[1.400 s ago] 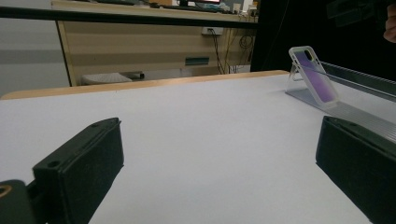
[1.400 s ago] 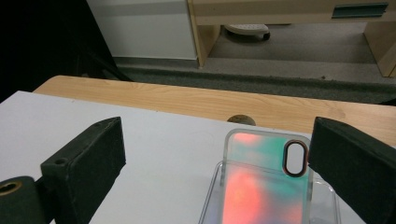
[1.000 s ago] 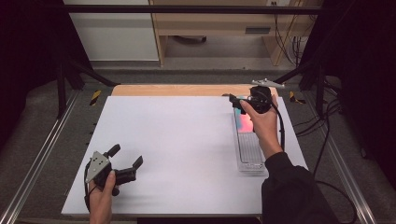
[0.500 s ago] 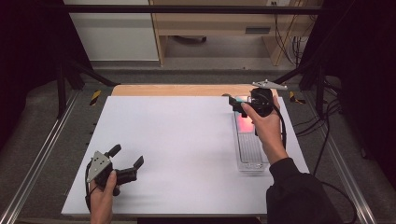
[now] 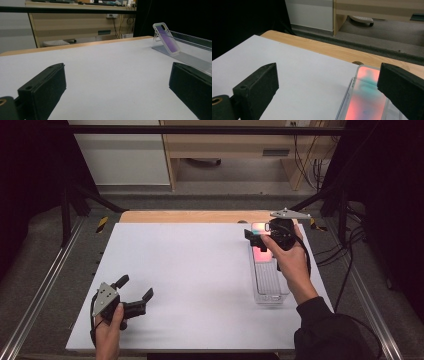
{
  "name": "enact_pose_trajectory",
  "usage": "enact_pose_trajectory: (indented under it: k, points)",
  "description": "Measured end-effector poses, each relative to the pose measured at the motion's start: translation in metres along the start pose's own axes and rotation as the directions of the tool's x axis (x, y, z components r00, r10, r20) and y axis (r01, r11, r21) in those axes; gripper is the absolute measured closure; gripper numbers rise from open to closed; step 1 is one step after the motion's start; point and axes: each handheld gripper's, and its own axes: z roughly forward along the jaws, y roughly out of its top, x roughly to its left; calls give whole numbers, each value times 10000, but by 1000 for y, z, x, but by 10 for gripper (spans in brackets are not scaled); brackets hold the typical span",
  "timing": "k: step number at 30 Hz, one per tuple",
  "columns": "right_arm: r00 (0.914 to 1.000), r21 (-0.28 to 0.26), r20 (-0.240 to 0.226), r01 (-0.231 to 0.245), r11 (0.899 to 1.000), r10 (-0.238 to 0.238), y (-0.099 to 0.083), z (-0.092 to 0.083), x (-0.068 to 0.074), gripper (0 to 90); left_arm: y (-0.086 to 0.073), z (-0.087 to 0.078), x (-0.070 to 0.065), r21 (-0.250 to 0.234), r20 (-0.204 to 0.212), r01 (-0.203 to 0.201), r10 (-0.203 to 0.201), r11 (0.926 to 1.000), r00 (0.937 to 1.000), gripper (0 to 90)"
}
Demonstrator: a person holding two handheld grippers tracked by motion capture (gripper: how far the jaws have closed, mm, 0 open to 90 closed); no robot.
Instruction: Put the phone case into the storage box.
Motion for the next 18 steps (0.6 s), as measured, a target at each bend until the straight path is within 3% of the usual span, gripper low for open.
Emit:
enact_pose_trajectory:
  k: [18]
  points:
    - [9989,-147,-294,368,9992,-372,-10,-28,5,37,0,-6,5,-103,-178,208,-210,9997,9996,5]
